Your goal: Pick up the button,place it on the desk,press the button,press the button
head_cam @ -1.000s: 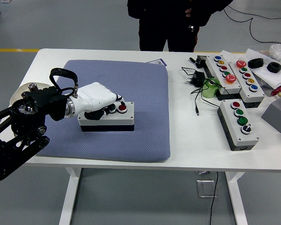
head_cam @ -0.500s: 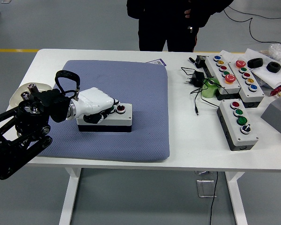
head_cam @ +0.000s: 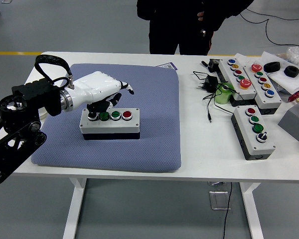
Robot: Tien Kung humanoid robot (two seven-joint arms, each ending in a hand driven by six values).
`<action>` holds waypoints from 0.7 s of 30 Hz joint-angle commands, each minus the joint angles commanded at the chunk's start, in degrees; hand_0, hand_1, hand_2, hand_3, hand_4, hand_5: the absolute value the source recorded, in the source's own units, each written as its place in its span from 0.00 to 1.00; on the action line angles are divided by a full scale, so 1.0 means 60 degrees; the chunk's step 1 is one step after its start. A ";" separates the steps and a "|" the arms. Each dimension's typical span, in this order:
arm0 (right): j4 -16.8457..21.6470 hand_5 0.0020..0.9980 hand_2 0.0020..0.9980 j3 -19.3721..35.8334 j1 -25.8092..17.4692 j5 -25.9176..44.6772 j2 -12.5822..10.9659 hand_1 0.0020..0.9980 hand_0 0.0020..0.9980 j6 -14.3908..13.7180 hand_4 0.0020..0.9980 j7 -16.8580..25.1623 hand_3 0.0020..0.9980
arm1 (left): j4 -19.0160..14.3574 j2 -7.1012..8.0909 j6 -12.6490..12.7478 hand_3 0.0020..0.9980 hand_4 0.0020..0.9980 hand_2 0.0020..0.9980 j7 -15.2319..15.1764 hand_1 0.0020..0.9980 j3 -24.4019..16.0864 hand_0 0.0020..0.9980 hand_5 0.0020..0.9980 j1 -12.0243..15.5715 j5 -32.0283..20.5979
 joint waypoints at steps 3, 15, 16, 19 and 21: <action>0.0000 0.13 0.71 0.0015 -0.0006 -0.0011 0.0006 0.70 0.75 -0.0004 0.18 -0.0005 0.58 | 0.0085 -0.0051 0.0751 0.95 0.66 0.59 -0.0127 0.50 -0.0221 0.55 0.00 0.0026 -0.0367; 0.0000 0.13 0.71 0.0008 -0.0037 -0.0005 0.0006 0.70 0.75 -0.0009 0.18 -0.0007 0.58 | 0.0767 -0.0245 0.2343 1.00 1.00 1.00 0.0313 0.92 -0.0576 0.90 0.72 0.0179 -0.4891; 0.0000 0.13 0.71 0.0003 -0.0038 0.0001 0.0006 0.70 0.75 -0.0009 0.18 -0.0006 0.58 | 0.0849 -0.0256 0.2466 1.00 0.96 1.00 0.0407 0.95 -0.0596 0.96 1.00 0.0197 -0.5201; 0.0000 0.13 0.71 -0.0012 -0.0035 0.0016 0.0008 0.70 0.75 -0.0010 0.18 -0.0004 0.58 | 0.1186 -0.0300 0.2896 1.00 0.96 1.00 0.0591 0.95 -0.0768 0.96 1.00 0.0300 -0.6442; 0.0000 0.13 0.71 -0.0015 -0.0031 0.0026 0.0010 0.70 0.75 -0.0011 0.18 -0.0002 0.58 | 0.1417 -0.0318 0.3055 1.00 0.96 1.00 0.0682 0.95 -0.0908 0.96 1.00 0.0355 -0.7249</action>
